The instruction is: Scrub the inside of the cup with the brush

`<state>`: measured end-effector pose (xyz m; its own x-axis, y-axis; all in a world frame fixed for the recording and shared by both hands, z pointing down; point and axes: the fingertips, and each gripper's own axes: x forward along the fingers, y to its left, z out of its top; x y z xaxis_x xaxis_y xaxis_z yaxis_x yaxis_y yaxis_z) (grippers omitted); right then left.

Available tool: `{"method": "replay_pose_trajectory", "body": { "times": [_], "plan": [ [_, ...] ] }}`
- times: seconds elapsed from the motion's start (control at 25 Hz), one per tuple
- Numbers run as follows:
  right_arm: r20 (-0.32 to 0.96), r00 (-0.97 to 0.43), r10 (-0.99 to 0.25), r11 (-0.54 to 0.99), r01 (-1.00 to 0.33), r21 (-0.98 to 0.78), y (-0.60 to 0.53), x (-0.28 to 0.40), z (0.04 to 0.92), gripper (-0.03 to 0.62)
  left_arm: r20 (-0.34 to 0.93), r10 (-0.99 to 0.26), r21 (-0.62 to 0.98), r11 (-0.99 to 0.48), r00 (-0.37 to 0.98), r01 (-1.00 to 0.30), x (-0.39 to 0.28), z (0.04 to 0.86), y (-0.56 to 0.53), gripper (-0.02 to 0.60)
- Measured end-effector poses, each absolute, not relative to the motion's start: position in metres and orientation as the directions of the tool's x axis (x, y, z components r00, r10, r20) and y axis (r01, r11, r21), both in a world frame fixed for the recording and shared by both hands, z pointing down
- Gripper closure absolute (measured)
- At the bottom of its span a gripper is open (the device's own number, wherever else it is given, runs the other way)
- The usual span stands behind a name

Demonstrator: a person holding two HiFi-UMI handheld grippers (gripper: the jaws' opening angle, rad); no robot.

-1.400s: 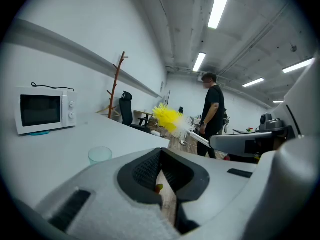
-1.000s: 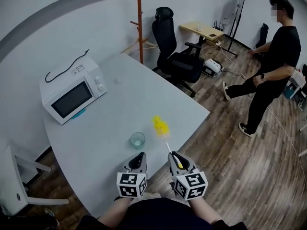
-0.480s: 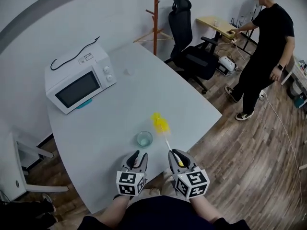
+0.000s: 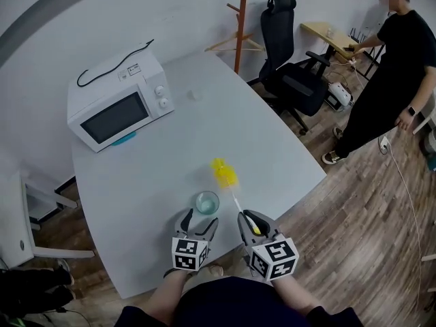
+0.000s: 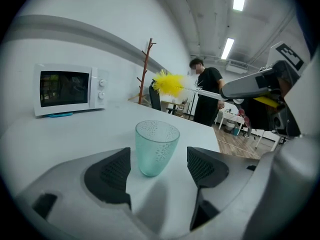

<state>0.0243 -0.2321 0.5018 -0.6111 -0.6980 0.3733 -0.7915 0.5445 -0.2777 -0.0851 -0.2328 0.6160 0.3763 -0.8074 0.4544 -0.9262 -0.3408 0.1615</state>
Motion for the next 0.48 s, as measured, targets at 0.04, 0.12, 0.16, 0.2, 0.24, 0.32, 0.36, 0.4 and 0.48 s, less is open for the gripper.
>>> {"method": "replay_pose_trajectory", "body": {
  "times": [0.04, 0.12, 0.16, 0.2, 0.24, 0.32, 0.36, 0.4, 0.48],
  "plan": [
    [0.38, -0.614, -0.691, 0.548, -0.789, -0.278, -0.234, 0.024, 0.505, 0.542, 0.455, -0.807, 0.161, -0.34, 0.376, -0.926, -0.085, 0.62, -0.236, 0.239],
    [0.392, -0.617, -0.682, 0.552, -0.786, -0.278, -0.238, 0.025, 0.508, 0.542, 0.467, -0.8, 0.164, -0.341, 0.377, -0.926, -0.083, 0.629, -0.243, 0.225],
    [0.396, -0.619, -0.678, 0.554, -0.785, -0.278, -0.24, 0.026, 0.509, 0.542, 0.474, -0.797, 0.162, -0.339, 0.375, -0.927, -0.083, 0.632, -0.247, 0.219],
    [0.398, -0.621, -0.675, 0.556, -0.783, -0.278, -0.242, 0.026, 0.51, 0.542, 0.478, -0.797, 0.158, -0.336, 0.37, -0.929, -0.083, 0.635, -0.251, 0.213],
    [0.4, -0.622, -0.672, 0.558, -0.782, -0.278, -0.243, 0.026, 0.51, 0.542, 0.48, -0.798, 0.154, -0.332, 0.364, -0.931, -0.083, 0.637, -0.255, 0.207],
    [0.404, -0.625, -0.668, 0.562, -0.78, -0.277, -0.246, 0.028, 0.511, 0.542, 0.486, -0.798, 0.151, -0.327, 0.358, -0.933, -0.082, 0.641, -0.262, 0.201],
    [0.406, -0.625, -0.667, 0.562, -0.78, -0.276, -0.248, 0.029, 0.512, 0.542, 0.49, -0.795, 0.151, -0.327, 0.358, -0.933, -0.081, 0.644, -0.266, 0.199],
    [0.409, -0.624, -0.666, 0.563, -0.78, -0.274, -0.249, 0.03, 0.513, 0.542, 0.493, -0.792, 0.15, -0.329, 0.359, -0.932, -0.079, 0.646, -0.27, 0.198],
    [0.416, -0.622, -0.663, 0.563, -0.781, -0.27, -0.251, 0.032, 0.516, 0.542, 0.498, -0.789, 0.145, -0.334, 0.36, -0.932, -0.075, 0.65, -0.276, 0.196]
  ]
}}
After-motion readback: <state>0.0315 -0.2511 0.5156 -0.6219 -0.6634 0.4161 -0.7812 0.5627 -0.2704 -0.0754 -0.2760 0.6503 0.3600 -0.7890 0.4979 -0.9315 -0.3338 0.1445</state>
